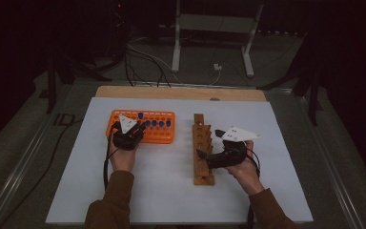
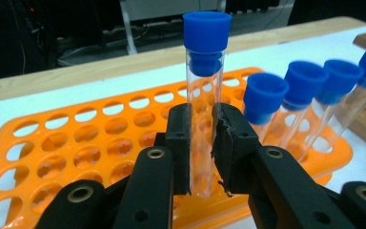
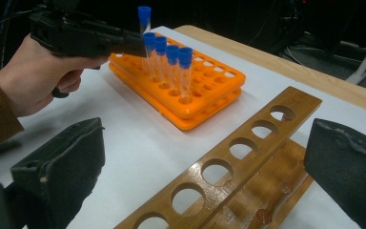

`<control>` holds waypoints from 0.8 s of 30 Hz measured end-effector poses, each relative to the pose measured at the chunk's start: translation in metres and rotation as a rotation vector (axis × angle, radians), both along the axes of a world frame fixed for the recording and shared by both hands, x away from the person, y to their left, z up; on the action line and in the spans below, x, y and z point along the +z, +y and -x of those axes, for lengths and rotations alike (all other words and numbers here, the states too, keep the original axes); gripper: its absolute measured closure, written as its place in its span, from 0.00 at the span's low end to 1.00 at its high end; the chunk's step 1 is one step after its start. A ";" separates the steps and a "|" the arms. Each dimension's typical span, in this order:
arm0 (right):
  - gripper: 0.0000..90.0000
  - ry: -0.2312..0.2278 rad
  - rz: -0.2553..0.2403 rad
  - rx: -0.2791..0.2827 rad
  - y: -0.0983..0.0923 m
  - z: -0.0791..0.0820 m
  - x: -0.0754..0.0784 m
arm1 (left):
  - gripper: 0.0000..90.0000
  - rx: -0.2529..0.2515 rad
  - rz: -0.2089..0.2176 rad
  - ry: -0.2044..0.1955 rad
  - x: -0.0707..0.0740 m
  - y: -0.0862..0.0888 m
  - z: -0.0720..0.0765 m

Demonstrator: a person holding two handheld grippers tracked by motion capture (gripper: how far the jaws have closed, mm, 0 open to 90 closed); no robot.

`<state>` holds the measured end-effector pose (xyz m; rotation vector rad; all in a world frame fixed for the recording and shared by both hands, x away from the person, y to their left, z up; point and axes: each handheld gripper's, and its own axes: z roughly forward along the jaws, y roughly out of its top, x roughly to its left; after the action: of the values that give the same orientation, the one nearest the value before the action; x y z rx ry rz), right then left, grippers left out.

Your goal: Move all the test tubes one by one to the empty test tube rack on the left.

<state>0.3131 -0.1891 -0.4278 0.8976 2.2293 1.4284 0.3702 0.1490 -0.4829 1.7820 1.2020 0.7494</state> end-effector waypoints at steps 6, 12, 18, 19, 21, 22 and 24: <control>0.01 0.003 0.002 0.002 0.001 0.000 -0.001 | 0.86 -0.008 -0.019 0.041 -0.005 -0.002 -0.003; 0.01 0.008 0.004 0.005 0.001 0.000 -0.002 | 0.87 -0.017 -0.013 0.063 -0.006 0.000 -0.003; 0.01 0.007 0.006 0.009 0.001 0.000 -0.002 | 0.87 -0.020 -0.016 0.074 -0.006 0.000 -0.004; 0.01 0.007 0.007 0.010 0.001 0.000 -0.002 | 0.87 -0.019 -0.013 0.076 -0.006 0.000 -0.004; 0.01 0.008 0.008 0.010 0.002 0.000 -0.002 | 0.87 -0.022 -0.011 0.081 -0.006 0.000 -0.004; 0.01 0.008 0.009 0.011 0.002 0.000 -0.002 | 0.87 -0.023 -0.013 0.083 -0.006 0.001 -0.004; 0.01 0.010 0.010 0.011 0.002 0.000 -0.003 | 0.87 -0.024 -0.012 0.088 -0.007 0.001 -0.004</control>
<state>0.3128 -0.1869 -0.4308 0.8923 2.2497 1.4199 0.3745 0.1498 -0.4895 1.8527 1.2340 0.6710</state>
